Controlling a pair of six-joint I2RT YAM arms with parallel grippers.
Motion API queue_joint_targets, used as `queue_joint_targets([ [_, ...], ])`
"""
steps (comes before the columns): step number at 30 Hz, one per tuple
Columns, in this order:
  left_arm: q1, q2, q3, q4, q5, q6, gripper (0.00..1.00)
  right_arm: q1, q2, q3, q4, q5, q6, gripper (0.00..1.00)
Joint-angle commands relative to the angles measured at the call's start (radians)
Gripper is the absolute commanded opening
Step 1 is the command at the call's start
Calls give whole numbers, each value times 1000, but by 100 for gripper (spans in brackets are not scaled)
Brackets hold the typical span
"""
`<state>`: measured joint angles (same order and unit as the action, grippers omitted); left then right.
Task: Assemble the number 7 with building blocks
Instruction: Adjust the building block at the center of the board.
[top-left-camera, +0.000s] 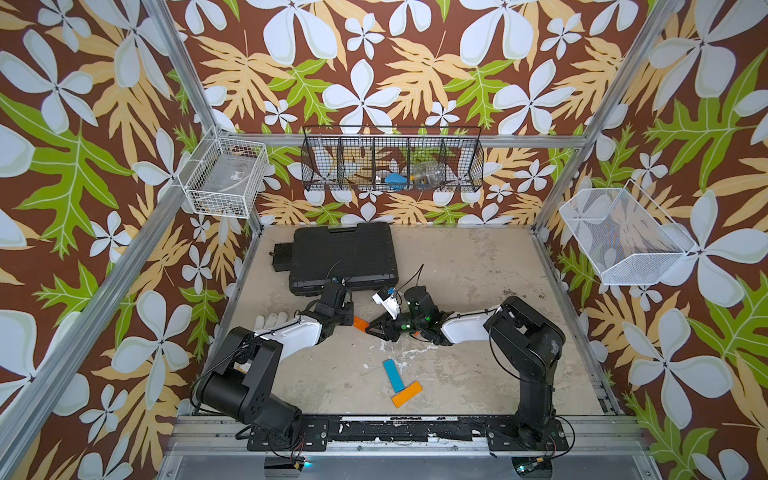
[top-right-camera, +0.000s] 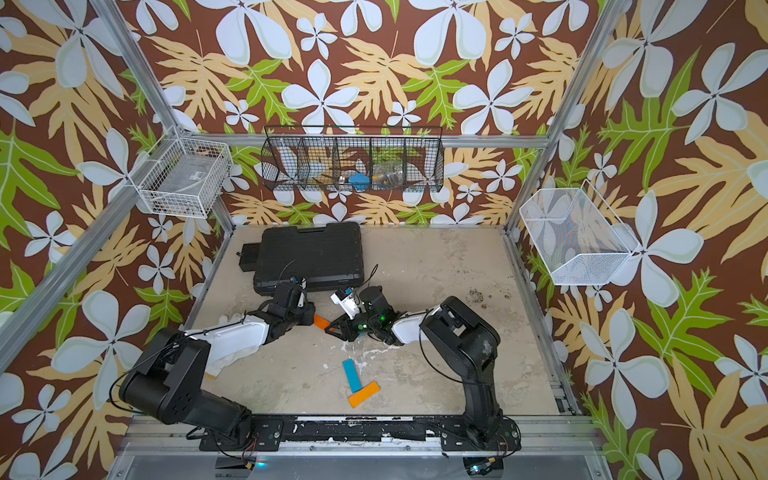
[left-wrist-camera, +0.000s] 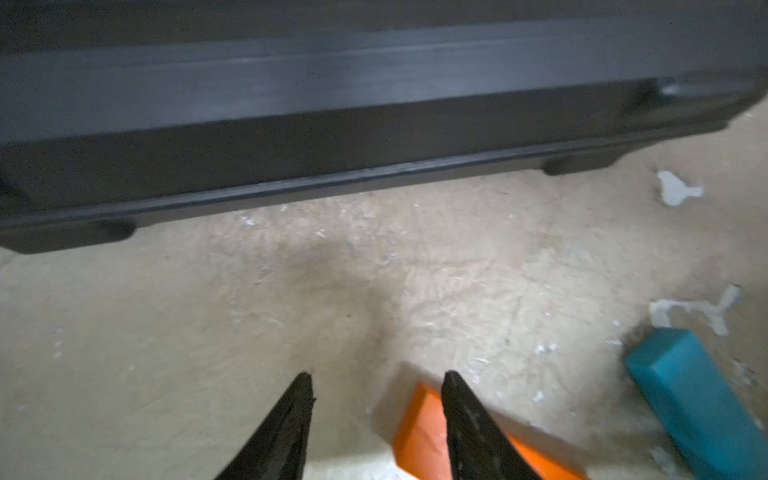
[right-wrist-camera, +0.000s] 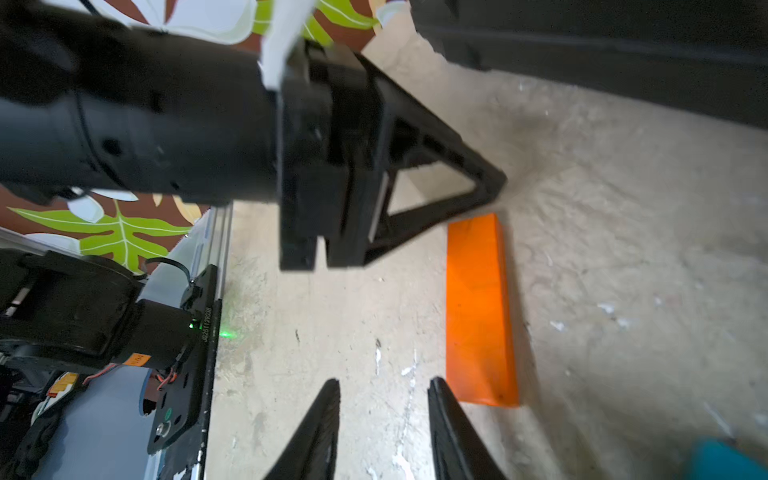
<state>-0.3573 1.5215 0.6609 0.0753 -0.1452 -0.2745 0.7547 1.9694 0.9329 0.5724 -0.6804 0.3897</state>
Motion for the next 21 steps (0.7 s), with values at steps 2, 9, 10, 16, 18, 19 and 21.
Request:
queue_joint_targets([
  [2,13,20,10,-18,-10,-43,53,6,9,26,-111,41,28,37],
  [9,17,57,22,-15,27,-42,53,14,57,62,-127,-10,67,33],
  [10,17,58,24,-17,31,-41,52,14,69,70,-139,-10,69,33],
  [16,17,79,38,-23,89,-11,45,14,88,103,-197,30,49,33],
  [18,17,93,45,-25,109,-6,43,14,83,108,-210,76,32,33],
  [19,17,101,48,-28,116,-4,40,14,83,113,-215,86,22,33],
  [21,17,110,52,-29,128,-2,37,14,89,126,-225,124,10,34],
])
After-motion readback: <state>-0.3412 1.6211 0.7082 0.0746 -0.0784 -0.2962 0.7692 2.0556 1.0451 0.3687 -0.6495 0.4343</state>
